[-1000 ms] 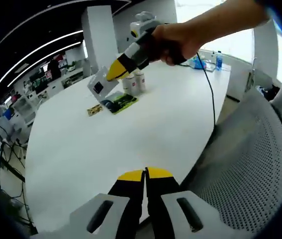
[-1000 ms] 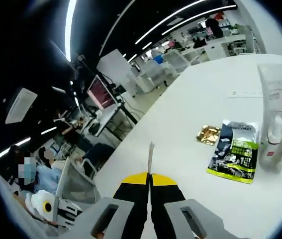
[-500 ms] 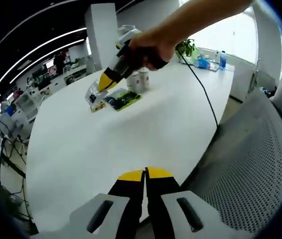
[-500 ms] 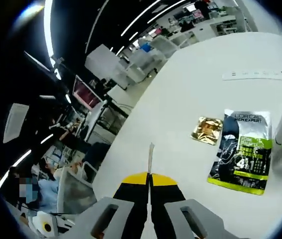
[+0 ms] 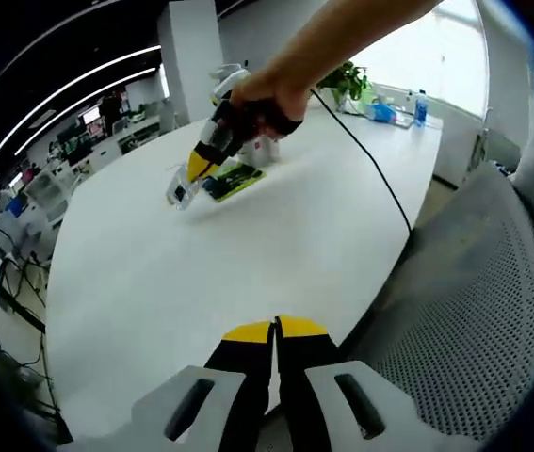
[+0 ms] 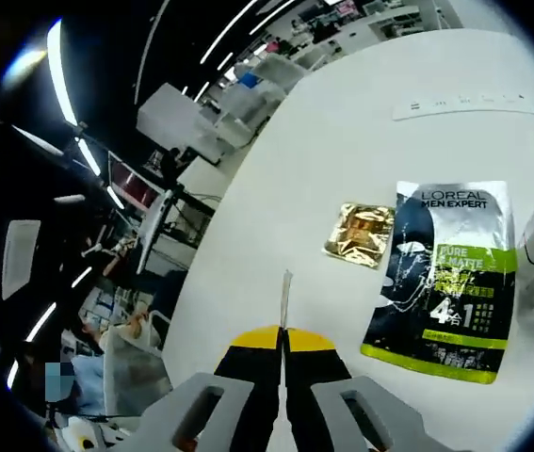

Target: Arrange the skincare products in the storage area until every visible bottle or jar stands upright without overlapping.

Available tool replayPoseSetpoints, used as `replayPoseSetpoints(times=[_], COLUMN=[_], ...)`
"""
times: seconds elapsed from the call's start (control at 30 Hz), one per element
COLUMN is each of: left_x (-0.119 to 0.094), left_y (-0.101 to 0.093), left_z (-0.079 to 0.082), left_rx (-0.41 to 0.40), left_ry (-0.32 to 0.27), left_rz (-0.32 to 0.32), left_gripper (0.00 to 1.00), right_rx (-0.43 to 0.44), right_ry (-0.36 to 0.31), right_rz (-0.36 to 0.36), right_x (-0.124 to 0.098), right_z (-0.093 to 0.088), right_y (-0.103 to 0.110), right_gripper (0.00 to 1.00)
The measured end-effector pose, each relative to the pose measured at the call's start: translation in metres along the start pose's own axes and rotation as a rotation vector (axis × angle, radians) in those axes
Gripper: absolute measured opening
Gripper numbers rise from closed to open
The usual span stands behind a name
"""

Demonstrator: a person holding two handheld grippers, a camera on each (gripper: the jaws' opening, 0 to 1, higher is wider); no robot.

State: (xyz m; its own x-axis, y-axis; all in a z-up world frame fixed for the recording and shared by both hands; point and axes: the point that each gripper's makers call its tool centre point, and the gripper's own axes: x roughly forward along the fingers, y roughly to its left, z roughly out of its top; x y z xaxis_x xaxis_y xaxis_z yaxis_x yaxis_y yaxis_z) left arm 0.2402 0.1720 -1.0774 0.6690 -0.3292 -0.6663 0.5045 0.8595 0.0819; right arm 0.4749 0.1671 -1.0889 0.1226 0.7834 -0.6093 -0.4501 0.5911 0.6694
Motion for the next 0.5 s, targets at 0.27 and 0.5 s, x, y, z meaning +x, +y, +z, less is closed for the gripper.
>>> replayPoseSetpoints(times=[0.27,0.5], left_x=[0.001,0.001], left_y=[0.0,0.0], left_z=[-0.002,-0.004], left_rx=[-0.002,-0.005], left_ry=[0.009,0.018], left_rz=[0.0,0.001], left_gripper=[0.0,0.0], right_rx=[0.008,0.025], right_ry=[0.022,0.053], right_rz=[-0.016,-0.052], right_x=[0.012,0.015], right_z=[0.004,-0.002], right_y=[-0.012,-0.023], right_gripper=[0.0,0.0])
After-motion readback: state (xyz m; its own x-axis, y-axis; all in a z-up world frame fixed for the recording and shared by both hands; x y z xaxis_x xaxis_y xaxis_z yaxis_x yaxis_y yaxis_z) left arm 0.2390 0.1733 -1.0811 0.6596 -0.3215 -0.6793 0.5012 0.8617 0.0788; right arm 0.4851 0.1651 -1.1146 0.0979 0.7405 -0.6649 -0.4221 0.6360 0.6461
